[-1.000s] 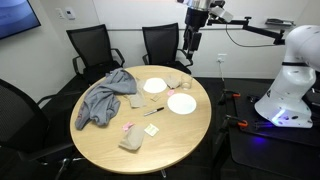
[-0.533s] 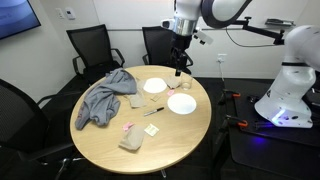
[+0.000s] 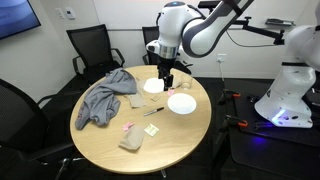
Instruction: Put the marker in the cup
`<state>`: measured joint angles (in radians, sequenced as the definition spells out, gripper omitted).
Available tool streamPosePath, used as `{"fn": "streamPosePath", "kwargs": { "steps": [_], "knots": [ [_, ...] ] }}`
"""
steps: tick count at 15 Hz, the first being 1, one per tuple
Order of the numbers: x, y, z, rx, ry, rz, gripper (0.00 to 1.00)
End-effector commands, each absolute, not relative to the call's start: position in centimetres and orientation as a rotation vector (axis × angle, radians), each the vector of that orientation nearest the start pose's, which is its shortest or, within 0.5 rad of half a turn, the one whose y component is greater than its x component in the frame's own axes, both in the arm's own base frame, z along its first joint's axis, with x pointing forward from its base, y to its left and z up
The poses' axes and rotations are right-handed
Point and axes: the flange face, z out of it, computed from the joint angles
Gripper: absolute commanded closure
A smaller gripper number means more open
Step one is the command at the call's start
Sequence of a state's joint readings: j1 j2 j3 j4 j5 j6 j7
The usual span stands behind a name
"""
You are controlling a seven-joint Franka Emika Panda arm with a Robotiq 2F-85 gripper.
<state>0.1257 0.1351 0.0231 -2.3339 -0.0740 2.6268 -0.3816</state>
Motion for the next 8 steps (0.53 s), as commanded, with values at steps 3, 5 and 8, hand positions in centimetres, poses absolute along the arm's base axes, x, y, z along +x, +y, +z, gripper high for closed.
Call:
{"fn": "streamPosePath", "kwargs": {
  "steps": [3, 5, 8],
  "knots": [
    [56.3, 8.4, 25.7, -3.081, -0.989, -0.195, 0.00],
    [57.0, 8.4, 24.4, -3.080, -1.019, -0.174, 0.00],
    [57.9, 8.0, 22.3, -3.087, -1.037, -0.145, 0.00]
  ]
}}
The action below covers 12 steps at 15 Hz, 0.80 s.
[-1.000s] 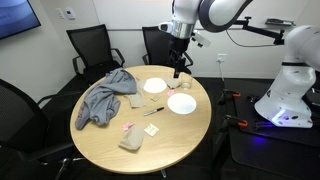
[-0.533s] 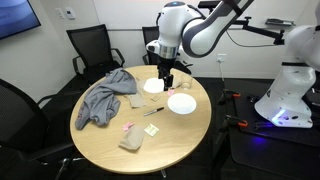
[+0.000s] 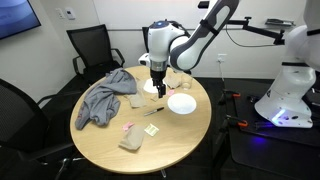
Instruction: Put the marker in the cup
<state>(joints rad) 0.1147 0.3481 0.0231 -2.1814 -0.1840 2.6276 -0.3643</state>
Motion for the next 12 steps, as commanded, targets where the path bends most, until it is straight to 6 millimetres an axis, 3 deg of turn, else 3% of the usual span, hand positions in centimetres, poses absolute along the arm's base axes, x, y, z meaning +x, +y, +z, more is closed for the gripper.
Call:
{"fn": "streamPosePath", "kwargs": {
  "steps": [1, 12],
  "knots": [
    [58.0, 7.9, 21.6, -3.085, -1.035, -0.135, 0.00],
    [57.5, 7.2, 14.7, -3.083, -0.979, 0.010, 0.00]
  ]
}}
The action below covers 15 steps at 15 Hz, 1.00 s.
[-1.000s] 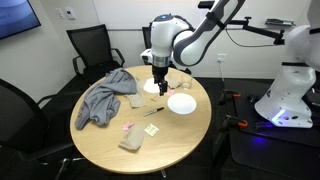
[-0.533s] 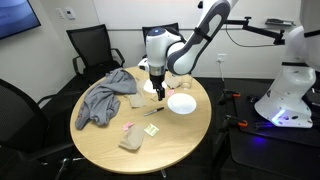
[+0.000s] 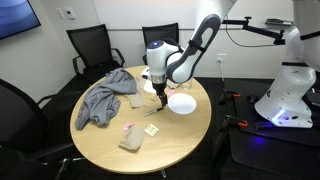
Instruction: Put the marker in the cup
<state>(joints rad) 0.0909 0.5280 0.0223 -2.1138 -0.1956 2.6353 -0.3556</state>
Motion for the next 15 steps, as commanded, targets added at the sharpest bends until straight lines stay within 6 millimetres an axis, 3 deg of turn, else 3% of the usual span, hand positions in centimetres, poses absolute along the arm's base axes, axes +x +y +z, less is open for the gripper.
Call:
{"fn": "streamPosePath", "kwargs": {
  "steps": [1, 10, 15],
  "knots": [
    [57.6, 7.3, 14.3, -3.083, -0.970, 0.019, 0.00],
    [59.8, 10.0, 12.9, -3.033, -1.011, -0.001, 0.00],
    [61.5, 10.5, 12.0, -3.027, -1.024, -0.006, 0.00]
  ]
}}
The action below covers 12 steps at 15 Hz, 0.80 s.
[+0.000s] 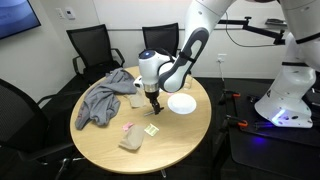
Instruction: Put the marker in the cup
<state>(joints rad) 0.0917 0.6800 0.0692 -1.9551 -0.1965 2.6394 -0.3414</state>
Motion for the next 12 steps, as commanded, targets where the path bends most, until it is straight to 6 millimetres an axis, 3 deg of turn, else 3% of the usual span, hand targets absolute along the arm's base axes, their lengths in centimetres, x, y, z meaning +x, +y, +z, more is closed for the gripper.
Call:
{"fn": "streamPosePath", "kwargs": {
  "steps": [1, 9, 12],
  "knots": [
    [61.8, 10.5, 11.8, -3.027, -1.025, -0.004, 0.00],
    [63.9, 10.4, 10.2, -3.032, -1.019, 0.009, 0.00],
    [64.2, 10.1, 9.8, -3.037, -1.013, 0.021, 0.11]
  ]
}}
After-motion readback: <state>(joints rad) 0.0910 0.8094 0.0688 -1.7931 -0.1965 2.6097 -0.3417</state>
